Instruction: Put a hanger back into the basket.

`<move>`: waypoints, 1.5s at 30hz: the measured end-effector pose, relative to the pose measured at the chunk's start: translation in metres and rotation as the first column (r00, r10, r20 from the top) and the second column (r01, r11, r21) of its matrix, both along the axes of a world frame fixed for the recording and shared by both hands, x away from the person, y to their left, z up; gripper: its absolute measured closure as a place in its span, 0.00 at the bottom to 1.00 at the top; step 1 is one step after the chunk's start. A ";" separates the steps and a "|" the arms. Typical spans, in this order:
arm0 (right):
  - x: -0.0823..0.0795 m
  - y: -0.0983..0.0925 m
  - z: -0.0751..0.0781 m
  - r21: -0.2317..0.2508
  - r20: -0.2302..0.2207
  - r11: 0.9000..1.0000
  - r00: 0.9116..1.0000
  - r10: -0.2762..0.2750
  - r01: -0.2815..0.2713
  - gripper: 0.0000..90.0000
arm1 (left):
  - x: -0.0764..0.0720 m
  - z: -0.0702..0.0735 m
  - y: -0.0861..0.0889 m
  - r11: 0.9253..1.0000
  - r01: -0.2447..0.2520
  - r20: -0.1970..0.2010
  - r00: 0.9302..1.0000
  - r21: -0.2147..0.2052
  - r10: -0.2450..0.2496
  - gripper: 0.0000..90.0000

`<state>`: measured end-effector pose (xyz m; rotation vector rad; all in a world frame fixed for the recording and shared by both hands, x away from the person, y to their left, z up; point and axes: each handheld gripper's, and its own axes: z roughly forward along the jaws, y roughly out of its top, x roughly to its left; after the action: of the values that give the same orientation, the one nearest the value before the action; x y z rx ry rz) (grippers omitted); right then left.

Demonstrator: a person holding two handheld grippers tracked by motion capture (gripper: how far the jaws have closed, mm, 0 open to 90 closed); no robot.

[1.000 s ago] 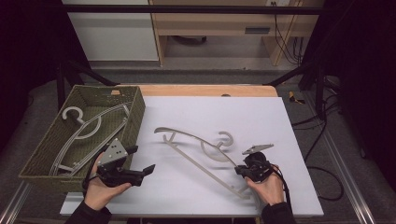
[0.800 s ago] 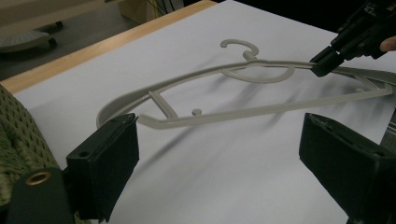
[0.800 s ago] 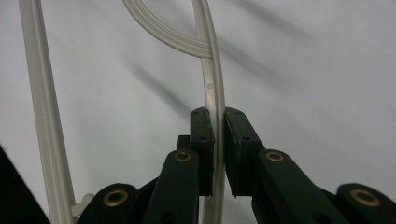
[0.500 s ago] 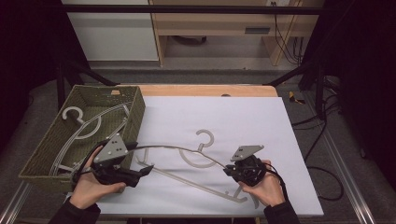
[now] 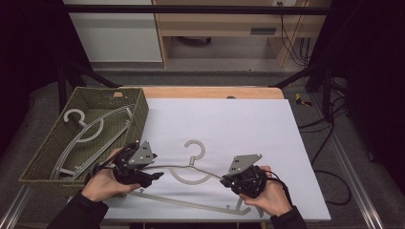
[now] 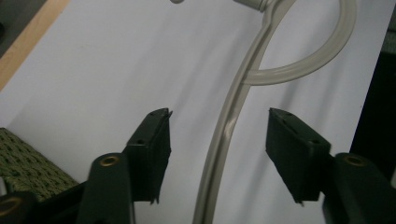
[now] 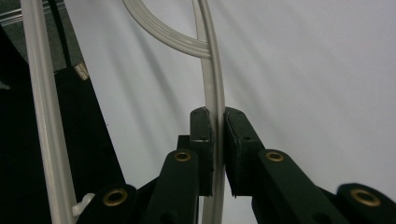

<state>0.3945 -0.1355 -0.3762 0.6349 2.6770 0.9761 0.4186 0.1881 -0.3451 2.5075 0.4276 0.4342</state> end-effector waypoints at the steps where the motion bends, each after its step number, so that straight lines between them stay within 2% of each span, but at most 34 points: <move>1: 0.000 0.001 0.000 0.001 -0.009 1.000 1.000 -0.004 0.004 0.92 | 0.000 -0.002 -0.002 1.000 0.011 -0.008 1.000 0.017 -0.011 0.53; 5: 0.000 0.003 -0.001 -0.005 -0.009 1.000 1.000 0.016 -0.016 0.92 | 0.002 -0.008 -0.005 0.998 0.032 -0.022 0.999 0.053 -0.031 0.67; 9: -0.001 0.004 -0.002 -0.014 0.000 1.000 1.000 0.022 -0.022 0.92 | 0.003 -0.012 -0.006 0.997 0.035 -0.040 0.999 0.068 -0.033 0.84; 14: 0.001 0.005 -0.004 -0.024 0.008 0.999 0.999 0.037 -0.036 0.92 | 0.001 -0.012 -0.008 0.991 0.067 -0.039 0.997 0.118 -0.063 0.87; 18: 0.005 0.002 -0.005 -0.020 0.013 0.998 0.998 0.057 -0.057 0.91 | -0.005 -0.011 -0.006 0.991 0.090 -0.036 0.996 0.097 -0.087 0.89; 22: 0.010 -0.003 -0.004 -0.001 0.055 0.999 0.998 0.033 -0.033 0.87 | -0.013 -0.011 -0.006 0.993 0.097 -0.016 0.995 0.067 -0.097 0.92; 23: 0.011 -0.005 -0.003 0.015 0.055 1.000 0.998 0.017 -0.018 0.86 | -0.014 -0.012 -0.005 0.996 0.083 -0.013 0.996 0.032 -0.083 0.92; 24: 0.012 -0.007 -0.002 0.031 0.047 0.999 0.999 0.010 -0.011 0.85 | -0.014 -0.012 -0.004 0.996 0.083 -0.014 0.996 0.020 -0.083 0.92; 27: 0.015 -0.012 0.001 0.079 0.063 0.997 0.998 -0.013 0.008 0.79 | -0.015 -0.011 0.000 0.998 0.058 -0.006 0.998 -0.027 -0.058 0.92; 28: 0.016 -0.015 0.003 0.113 0.077 0.993 0.996 -0.042 0.034 0.74 | -0.015 -0.012 0.001 0.998 0.043 0.006 0.999 -0.042 -0.042 0.92; 30: 0.017 -0.024 0.006 0.183 0.088 0.981 0.993 -0.084 0.067 0.68 | -0.015 -0.012 0.005 0.998 0.010 0.020 1.000 -0.057 -0.009 0.92; 32: 0.016 -0.035 0.008 0.259 0.103 0.959 0.984 -0.145 0.115 0.58 | -0.013 -0.011 0.009 0.997 -0.032 0.031 0.999 -0.068 0.034 0.92; 33: 0.016 -0.041 0.009 0.288 0.115 0.949 0.979 -0.170 0.131 0.57 | -0.012 -0.010 0.011 0.996 -0.052 0.035 0.998 -0.075 0.054 0.92; 34: 0.016 -0.047 0.009 0.321 0.115 0.935 0.973 -0.198 0.152 0.53 | -0.011 -0.010 0.013 0.993 -0.076 0.031 0.996 -0.095 0.080 0.92; 36: 0.016 -0.059 0.008 0.388 0.105 0.898 0.958 -0.267 0.208 0.41 | -0.011 -0.008 0.017 0.984 -0.122 0.037 0.991 -0.128 0.127 0.92; 37: 0.016 -0.065 0.007 0.411 0.103 0.881 0.948 -0.302 0.236 0.38 | -0.012 -0.008 0.018 0.976 -0.144 0.039 0.988 -0.162 0.152 0.92; 38: 0.016 -0.071 0.006 0.429 0.105 0.866 0.938 -0.330 0.257 0.35 | -0.013 -0.006 0.020 0.970 -0.161 0.041 0.984 -0.183 0.171 0.92; 39: 0.015 -0.076 0.004 0.445 0.109 0.853 0.929 -0.354 0.273 0.31 | -0.013 -0.005 0.021 0.967 -0.172 0.048 0.982 -0.191 0.184 0.92; 40: 0.015 -0.080 0.003 0.456 0.102 0.843 0.924 -0.369 0.286 0.28 | -0.014 -0.002 0.024 0.962 -0.186 0.054 0.978 -0.199 0.200 0.92; 41: 0.014 -0.085 0.001 0.474 0.097 0.826 0.914 -0.394 0.306 0.25 | -0.014 0.000 0.026 0.959 -0.195 0.061 0.976 -0.205 0.211 0.92; 42: 0.013 -0.088 0.000 0.481 0.096 0.818 0.908 -0.408 0.316 0.24 | -0.014 0.002 0.028 0.959 -0.199 0.070 0.974 -0.204 0.217 0.92; 43: 0.013 -0.090 -0.001 0.481 0.100 0.816 0.905 -0.414 0.320 0.23 | -0.015 0.005 0.030 0.954 -0.213 0.074 0.970 -0.213 0.233 0.92; 44: 0.011 -0.093 -0.003 0.491 0.094 0.805 0.899 -0.428 0.332 0.21 | -0.016 0.007 0.032 0.952 -0.215 0.084 0.968 -0.219 0.237 0.92; 45: 0.010 -0.095 -0.005 0.493 0.095 0.802 0.896 -0.433 0.336 0.20 | -0.016 0.009 0.033 0.949 -0.218 0.086 0.966 -0.228 0.242 0.92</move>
<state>0.4046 -0.2306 -0.3813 1.0614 2.0130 1.4738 0.4023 0.2211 -0.3366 2.2178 0.6892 0.5838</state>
